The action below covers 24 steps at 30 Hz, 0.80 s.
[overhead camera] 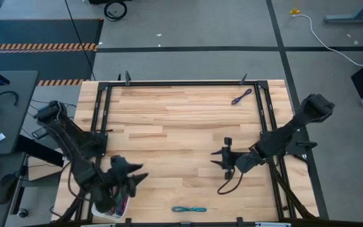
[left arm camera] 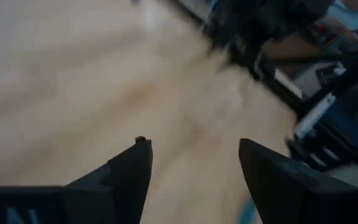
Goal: Pick and place USB-C Cables
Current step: Put the purple charger cable into the white bin
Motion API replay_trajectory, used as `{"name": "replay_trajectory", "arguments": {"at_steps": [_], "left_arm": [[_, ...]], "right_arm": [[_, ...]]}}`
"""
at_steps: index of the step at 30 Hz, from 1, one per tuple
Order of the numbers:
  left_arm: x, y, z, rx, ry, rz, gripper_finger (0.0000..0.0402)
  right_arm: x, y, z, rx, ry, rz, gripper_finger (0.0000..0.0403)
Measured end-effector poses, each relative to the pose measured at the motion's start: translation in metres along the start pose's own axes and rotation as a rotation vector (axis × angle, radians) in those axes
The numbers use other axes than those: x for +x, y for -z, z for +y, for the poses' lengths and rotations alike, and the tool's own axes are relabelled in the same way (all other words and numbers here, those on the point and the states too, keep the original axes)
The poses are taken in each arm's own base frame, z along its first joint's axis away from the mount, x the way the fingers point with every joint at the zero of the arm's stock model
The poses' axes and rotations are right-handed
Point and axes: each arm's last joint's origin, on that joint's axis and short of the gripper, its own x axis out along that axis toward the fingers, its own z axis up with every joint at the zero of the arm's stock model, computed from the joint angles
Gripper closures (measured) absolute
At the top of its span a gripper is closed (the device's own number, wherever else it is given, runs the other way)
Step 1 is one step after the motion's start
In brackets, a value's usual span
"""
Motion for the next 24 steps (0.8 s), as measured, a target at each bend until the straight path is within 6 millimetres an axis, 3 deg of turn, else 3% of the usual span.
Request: {"name": "replay_trajectory", "arguments": {"at_steps": [6,13,19,24], "left_arm": [[0.043,-0.014,-0.014,0.302,-0.066,-0.151,0.017],[0.119,-0.022,-0.004,0.437,-0.183,-0.08,0.0184],[0.183,-0.032,0.009,0.464,-0.171,-0.049,0.0198],[0.217,-0.04,0.013,0.444,-0.073,-0.078,0.0209]], "right_arm": [[-0.036,-0.006,-0.03,0.174,-0.13,0.28,0.0258],[-0.063,-0.02,-0.089,0.43,0.284,0.48,0.0258],[-0.04,-0.016,-0.151,0.426,0.444,0.611,0.0258],[-0.015,0.006,-0.207,0.557,0.338,0.702,0.0241]]}}
